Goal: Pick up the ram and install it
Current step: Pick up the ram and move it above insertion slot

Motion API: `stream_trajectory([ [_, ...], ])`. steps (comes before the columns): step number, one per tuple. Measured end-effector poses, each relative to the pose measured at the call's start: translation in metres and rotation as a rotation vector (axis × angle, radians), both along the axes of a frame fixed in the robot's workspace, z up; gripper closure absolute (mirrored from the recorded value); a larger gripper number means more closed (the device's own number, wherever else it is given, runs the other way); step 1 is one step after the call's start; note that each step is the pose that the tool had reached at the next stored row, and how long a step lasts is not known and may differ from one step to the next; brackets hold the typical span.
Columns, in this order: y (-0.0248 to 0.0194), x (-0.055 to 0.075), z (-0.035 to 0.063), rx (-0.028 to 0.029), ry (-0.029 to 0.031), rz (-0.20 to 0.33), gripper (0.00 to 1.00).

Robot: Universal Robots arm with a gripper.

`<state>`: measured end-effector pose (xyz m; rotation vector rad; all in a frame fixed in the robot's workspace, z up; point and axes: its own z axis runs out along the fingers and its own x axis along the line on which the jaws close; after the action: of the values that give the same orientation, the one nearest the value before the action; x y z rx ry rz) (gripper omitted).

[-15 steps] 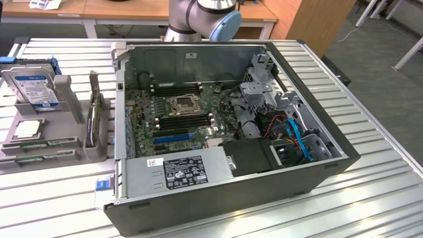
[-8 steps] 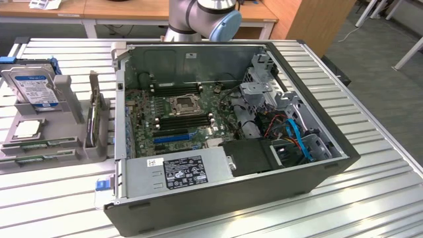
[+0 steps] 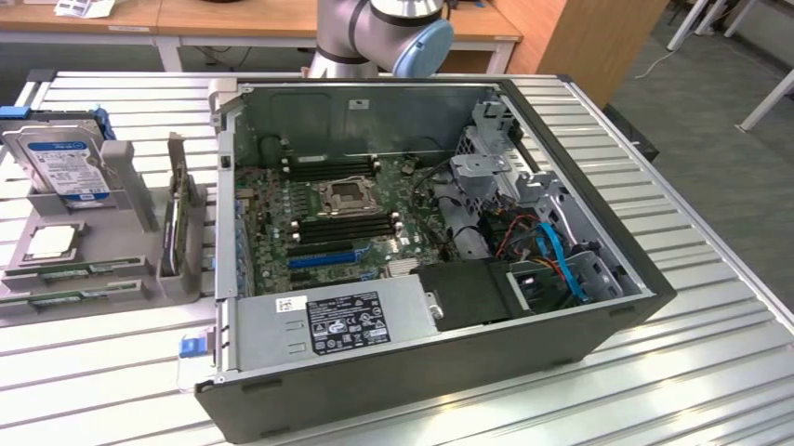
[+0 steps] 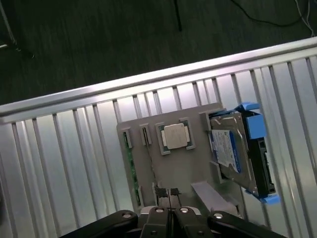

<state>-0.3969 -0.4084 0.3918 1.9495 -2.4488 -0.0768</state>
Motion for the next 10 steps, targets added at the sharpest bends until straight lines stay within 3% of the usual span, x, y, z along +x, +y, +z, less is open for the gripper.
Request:
stream_trajectory([
  [6, 0.0, 0.0, 0.0, 0.0, 0.0, 0.096, 0.9],
  [10, 0.0, 0.0, 0.0, 0.0, 0.0, 0.109, 0.9],
])
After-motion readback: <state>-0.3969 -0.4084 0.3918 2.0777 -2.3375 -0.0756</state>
